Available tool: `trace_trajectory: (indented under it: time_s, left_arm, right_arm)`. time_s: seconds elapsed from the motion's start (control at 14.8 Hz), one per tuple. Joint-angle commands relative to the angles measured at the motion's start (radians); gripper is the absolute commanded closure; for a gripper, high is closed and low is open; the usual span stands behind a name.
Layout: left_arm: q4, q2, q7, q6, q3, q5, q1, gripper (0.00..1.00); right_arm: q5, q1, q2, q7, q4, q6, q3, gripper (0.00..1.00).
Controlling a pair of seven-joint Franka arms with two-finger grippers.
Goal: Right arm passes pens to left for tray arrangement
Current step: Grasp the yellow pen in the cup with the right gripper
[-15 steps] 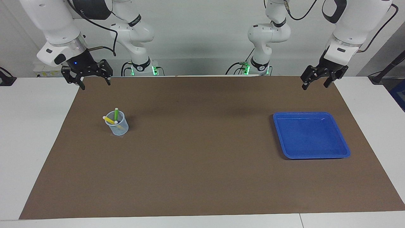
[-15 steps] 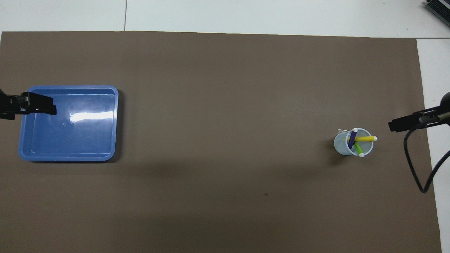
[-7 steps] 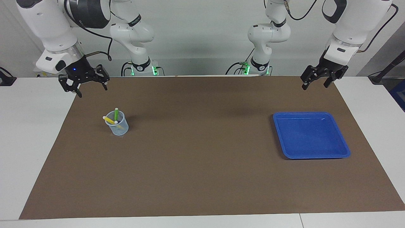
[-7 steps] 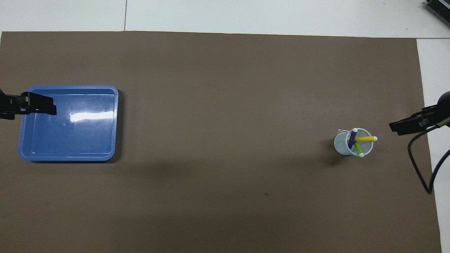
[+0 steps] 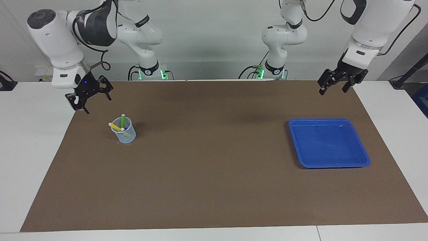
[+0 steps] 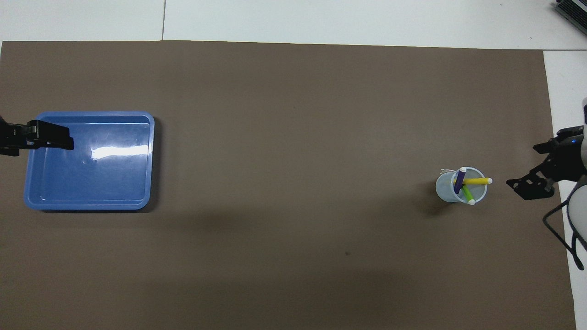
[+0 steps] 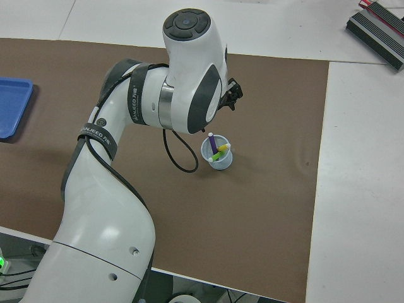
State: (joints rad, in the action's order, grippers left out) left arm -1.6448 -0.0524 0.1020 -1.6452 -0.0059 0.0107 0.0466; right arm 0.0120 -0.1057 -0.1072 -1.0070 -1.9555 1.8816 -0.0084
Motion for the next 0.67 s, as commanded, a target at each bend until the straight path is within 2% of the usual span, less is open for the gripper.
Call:
trace_trajectory:
  time_s: [0.0,0.13,0.2,0.34,0.47,0.61]
  left_arm:
    - [-0.012,-0.007,-0.013,0.010,0.004,-0.012,0.006,0.00]
    - [-0.030,-0.015,-0.013,0.012,0.003,-0.011,0.007,0.00]
    - [-0.032,-0.017,-0.012,0.012,0.003,-0.009,0.009,0.00]
    - [-0.033,-0.017,-0.004,0.013,0.001,0.005,0.013,0.00]
    - [-0.032,-0.017,0.004,0.015,0.003,0.022,0.016,0.00]
    - [-0.032,-0.018,-0.010,0.018,0.003,0.020,0.016,0.00]
  right_arm:
    - [-0.024,-0.008,-0.016,-0.213,-0.109,0.103,0.007,0.00]
    - [-0.023,-0.011,0.001,-0.368,-0.155,0.172,0.007,0.00]
    - [-0.023,-0.017,0.009,-0.416,-0.167,0.192,0.007,0.06]
    - [-0.023,-0.020,0.015,-0.470,-0.207,0.243,0.007,0.28]
    - [-0.023,-0.020,0.026,-0.493,-0.230,0.272,0.007,0.44]
    - [-0.023,-0.020,0.041,-0.508,-0.244,0.300,0.007,0.46]
